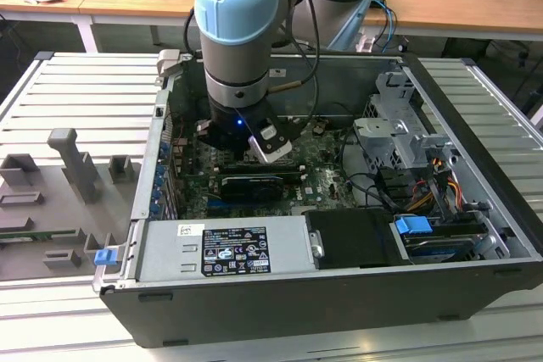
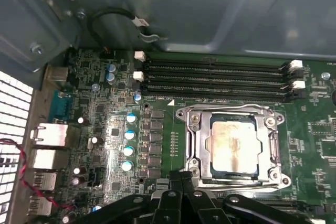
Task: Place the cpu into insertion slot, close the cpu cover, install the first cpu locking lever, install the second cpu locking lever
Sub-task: 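Install the second cpu locking lever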
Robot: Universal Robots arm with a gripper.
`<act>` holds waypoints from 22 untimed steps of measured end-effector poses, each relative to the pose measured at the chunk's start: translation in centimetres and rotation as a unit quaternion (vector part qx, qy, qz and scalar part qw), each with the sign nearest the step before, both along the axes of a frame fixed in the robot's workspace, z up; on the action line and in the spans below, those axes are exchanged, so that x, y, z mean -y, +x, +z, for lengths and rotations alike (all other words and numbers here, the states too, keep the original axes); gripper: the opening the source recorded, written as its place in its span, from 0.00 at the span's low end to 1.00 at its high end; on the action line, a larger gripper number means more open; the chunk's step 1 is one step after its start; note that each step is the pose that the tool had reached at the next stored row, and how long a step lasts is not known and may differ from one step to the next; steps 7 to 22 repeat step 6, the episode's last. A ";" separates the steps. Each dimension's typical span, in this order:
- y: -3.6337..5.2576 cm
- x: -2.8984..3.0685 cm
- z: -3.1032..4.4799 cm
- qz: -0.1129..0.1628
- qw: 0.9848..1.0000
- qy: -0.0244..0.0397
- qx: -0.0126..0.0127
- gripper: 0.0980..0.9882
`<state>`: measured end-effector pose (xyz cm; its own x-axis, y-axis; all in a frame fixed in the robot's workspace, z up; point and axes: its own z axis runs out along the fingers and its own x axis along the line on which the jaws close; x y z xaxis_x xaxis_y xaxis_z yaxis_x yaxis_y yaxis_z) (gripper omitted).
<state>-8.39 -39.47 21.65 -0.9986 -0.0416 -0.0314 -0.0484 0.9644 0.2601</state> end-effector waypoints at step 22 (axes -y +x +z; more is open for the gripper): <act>0.00 -0.01 0.46 0.000 1.000 0.000 0.000 0.01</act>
